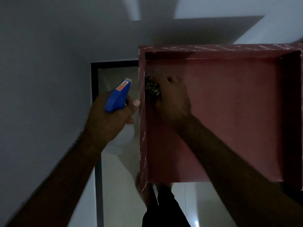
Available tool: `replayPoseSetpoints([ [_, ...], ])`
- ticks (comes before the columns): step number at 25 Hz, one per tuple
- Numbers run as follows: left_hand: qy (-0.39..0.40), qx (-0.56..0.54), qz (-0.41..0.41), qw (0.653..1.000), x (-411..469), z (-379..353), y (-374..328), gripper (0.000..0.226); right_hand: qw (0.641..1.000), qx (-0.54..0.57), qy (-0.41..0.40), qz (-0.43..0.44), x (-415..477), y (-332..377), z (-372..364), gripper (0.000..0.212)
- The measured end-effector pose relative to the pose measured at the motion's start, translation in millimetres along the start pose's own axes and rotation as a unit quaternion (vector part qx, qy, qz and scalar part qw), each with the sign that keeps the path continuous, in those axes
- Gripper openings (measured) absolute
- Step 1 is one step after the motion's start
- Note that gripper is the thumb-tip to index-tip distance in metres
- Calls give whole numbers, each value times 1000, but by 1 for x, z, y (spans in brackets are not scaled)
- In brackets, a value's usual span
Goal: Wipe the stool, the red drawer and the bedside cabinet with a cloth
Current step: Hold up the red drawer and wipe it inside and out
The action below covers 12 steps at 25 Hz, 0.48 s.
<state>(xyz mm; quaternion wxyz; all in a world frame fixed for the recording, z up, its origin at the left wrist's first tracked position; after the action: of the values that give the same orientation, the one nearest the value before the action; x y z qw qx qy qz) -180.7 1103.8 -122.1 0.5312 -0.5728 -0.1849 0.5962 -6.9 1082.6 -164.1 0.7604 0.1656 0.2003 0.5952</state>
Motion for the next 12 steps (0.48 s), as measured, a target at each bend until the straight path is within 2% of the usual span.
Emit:
replayPoseSetpoints([
  [2,1,8,-2,1000,-1,-1,-4,15,999,17,-36,-18,12,-2,5,69],
  [7,-7,9,-4,1000,-3,-2,-8,17,995,29,-70,-72,37,-4,1,78],
  [9,-3,4,-3,1000,-4,-4,-8,14,994,18,-84,-65,37,-1,2,78],
  [12,-6,1,-7,1000,-5,-3,-11,14,993,-28,-110,-12,29,3,4,66],
])
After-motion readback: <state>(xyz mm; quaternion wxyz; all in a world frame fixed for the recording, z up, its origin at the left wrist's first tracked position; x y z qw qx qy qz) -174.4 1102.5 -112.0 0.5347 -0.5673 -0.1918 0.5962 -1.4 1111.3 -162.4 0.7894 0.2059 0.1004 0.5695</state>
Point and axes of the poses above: each hand's wrist, its own x-axis towards the middle knuckle, its own z-axis out of the back of the hand, y = z × x, the point moved 10 cm from there along x, towards the middle knuckle, and after that the axes turned 9 degrees about -x, right-handed, at the moved point
